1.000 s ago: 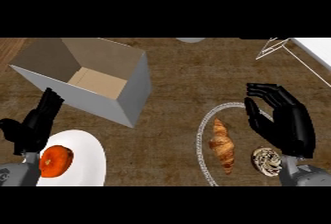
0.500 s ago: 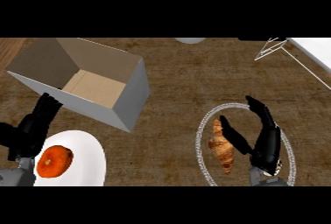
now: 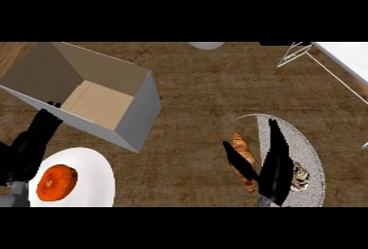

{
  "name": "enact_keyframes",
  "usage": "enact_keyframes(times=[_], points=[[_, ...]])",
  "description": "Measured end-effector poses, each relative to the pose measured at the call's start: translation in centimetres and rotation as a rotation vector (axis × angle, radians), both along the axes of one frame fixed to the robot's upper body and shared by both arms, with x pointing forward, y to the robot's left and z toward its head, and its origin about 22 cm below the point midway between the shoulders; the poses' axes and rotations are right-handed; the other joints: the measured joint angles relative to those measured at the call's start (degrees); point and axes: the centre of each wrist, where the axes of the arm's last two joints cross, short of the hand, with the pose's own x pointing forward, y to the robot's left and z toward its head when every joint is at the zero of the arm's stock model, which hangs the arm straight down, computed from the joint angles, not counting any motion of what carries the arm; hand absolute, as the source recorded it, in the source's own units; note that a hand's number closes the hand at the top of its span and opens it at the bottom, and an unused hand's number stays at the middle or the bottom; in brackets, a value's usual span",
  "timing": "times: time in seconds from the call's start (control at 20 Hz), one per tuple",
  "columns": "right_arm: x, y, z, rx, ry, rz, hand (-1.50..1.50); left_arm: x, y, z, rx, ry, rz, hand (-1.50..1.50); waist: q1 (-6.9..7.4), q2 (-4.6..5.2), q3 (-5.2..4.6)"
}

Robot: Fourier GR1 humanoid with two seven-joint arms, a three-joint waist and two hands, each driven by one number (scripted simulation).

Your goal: Pick the croissant from the placemat and place it in the tiered shelf

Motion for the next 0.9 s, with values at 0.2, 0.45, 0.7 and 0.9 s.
enact_keyframes(times=[0.2, 0.45, 0.7, 0.9], points=[[0.2, 0.8, 0.3, -0.078, 0.200, 0.000, -1.50, -0.1, 0.1, 0.1, -0.002, 0.004, -0.007, 0.00, 0.20, 0.01, -0.10], [0.4, 3.0, 1.3, -0.199, 0.479, 0.028, -1.50, 0.0, 0.0, 0.2, 0.000, 0.016, -0.013, 0.00, 0.77, 0.01, -0.05], [1.6, 5.1, 4.5, -0.345, 0.632, 0.055, -1.50, -0.2, 0.1, 0.3, -0.004, 0.034, -0.013, 0.00, 1.11, 0.09, 0.32], [2.3, 5.7, 6.8, -0.396, 0.684, 0.079, -1.50, -0.5, 0.2, 0.3, -0.008, 0.038, -0.013, 0.00, 0.99, 0.22, 0.59]])
